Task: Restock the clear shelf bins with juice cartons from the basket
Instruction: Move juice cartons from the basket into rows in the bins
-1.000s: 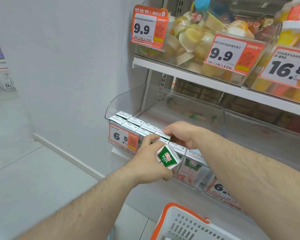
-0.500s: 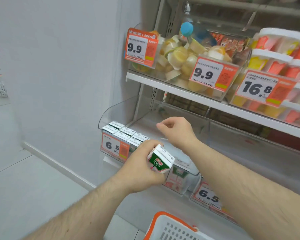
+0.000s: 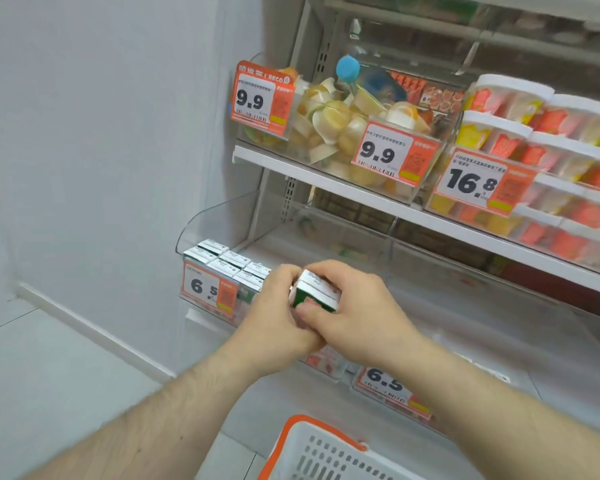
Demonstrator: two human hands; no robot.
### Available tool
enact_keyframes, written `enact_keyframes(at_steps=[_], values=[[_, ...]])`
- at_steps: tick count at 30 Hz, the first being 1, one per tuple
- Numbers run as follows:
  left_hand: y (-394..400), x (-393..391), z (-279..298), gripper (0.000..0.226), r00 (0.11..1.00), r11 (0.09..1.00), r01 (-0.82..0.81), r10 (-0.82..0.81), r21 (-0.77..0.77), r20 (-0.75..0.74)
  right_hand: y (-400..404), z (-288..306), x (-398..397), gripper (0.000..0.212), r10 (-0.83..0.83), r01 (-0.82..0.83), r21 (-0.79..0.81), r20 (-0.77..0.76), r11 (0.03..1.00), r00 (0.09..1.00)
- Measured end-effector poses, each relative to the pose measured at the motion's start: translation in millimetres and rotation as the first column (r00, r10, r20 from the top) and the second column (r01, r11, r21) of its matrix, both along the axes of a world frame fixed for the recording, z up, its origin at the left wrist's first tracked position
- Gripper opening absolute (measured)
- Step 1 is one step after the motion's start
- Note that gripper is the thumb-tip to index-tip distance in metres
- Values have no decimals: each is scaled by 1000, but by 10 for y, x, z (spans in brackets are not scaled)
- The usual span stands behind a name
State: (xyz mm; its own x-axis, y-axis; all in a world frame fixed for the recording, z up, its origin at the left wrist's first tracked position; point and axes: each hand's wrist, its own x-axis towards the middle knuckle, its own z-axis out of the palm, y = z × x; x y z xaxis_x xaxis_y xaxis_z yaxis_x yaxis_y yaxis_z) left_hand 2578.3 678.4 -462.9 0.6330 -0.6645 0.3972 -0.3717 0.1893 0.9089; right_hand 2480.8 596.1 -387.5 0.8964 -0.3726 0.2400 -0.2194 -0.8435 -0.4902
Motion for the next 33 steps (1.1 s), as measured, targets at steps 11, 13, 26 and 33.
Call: enact_keyframes(at_steps=[11,13,26,33], values=[[-104,116,-289,62,898,791,-416,280,448,339,-623,108,647,29,-278,257,-115,-235,959,931],[-130,113,-332,58,918,796,-385,281,467,279,-680,-74,784,28,-262,239,-108,-336,965,905],[-208,81,-374,62,934,770,-355,270,531,233,-860,-513,1011,14,-275,429,384,-395,818,877],[-201,-9,-325,66,945,745,-328,250,580,213,-777,-590,1090,31,-223,300,157,-382,941,897]])
